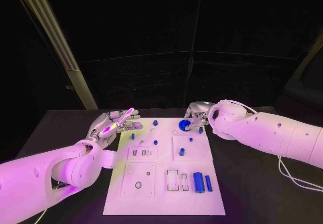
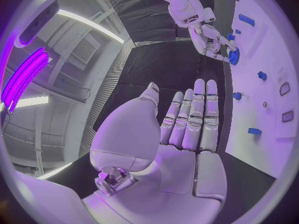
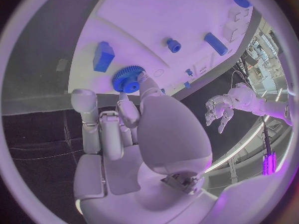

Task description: Assemble the parts on the task board

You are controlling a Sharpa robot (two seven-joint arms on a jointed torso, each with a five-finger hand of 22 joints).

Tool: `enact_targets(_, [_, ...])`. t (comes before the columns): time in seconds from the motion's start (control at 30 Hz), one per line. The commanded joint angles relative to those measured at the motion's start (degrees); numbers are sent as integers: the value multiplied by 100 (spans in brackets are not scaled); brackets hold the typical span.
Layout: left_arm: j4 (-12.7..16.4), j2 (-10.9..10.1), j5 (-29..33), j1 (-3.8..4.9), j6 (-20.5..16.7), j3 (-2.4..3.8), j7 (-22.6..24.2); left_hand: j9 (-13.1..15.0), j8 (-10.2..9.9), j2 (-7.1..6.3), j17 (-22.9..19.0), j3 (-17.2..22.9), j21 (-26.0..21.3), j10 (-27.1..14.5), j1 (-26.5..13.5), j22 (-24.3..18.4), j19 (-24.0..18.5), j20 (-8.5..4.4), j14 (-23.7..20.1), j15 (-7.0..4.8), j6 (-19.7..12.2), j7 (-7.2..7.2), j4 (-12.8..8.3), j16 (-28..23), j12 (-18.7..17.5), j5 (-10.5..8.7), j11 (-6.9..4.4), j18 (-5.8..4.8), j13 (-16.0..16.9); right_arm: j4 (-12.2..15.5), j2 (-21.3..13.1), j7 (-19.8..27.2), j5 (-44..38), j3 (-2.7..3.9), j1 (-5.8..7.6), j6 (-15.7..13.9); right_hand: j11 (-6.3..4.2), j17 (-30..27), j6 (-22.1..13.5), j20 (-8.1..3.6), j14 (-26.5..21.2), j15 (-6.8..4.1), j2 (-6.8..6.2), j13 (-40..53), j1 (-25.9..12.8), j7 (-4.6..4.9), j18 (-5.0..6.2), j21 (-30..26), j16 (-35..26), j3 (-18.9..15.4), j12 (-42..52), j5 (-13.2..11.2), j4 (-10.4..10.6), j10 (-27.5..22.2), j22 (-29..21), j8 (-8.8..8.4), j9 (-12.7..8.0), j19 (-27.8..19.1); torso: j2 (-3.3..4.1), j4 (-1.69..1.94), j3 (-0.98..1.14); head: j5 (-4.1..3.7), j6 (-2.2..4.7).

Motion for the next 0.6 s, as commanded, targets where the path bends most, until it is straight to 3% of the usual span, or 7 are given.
enact_targets(0.03, [11,8,-22,7,78,4,-6,-6,-20,12,10,-7,-20,-28,30,-6,37,-15,25,17,27,1,-14,-36,-40,9,6,75,-5,-37,8,-60,-137,3,9,188,-12,546,35,24,411,34,8,36,48,-18,-63,38,37,-4,45,31,-31,46,3,32,7,29,1,5,-1,6,-9])
enact_targets(0.4, [3,16,-22,5,80,3,-8,-6,-20,12,10,-7,-20,-28,30,-6,37,-15,25,17,27,1,-14,-36,-40,9,6,75,-5,-71,41,-14,-148,3,9,336,-42,824,248,10,464,17,151,505,95,-58,-89,146,134,32,477,-24,-60,255,178,139,29,105,2,1,2,12,-24])
enact_targets(0.47, [1,17,-22,5,81,3,-8,-6,-20,12,10,-7,-20,-28,30,-6,37,-15,25,17,27,1,-14,-36,-40,9,6,75,-5,-67,50,18,-148,3,9,266,-67,846,403,-2,466,-3,254,663,140,-88,-93,167,142,106,620,-247,-77,333,206,201,46,115,2,1,2,11,-26])
enact_targets(0.6, [-1,18,-22,4,83,3,-10,-6,-20,12,10,-7,-20,-28,30,-6,37,-15,25,17,27,1,-14,-36,-40,9,6,75,-5,-43,59,102,-244,3,8,-88,-164,934,810,-52,482,-75,467,984,307,-205,-106,231,171,324,909,-371,-164,499,309,364,107,159,1,2,1,11,-32])
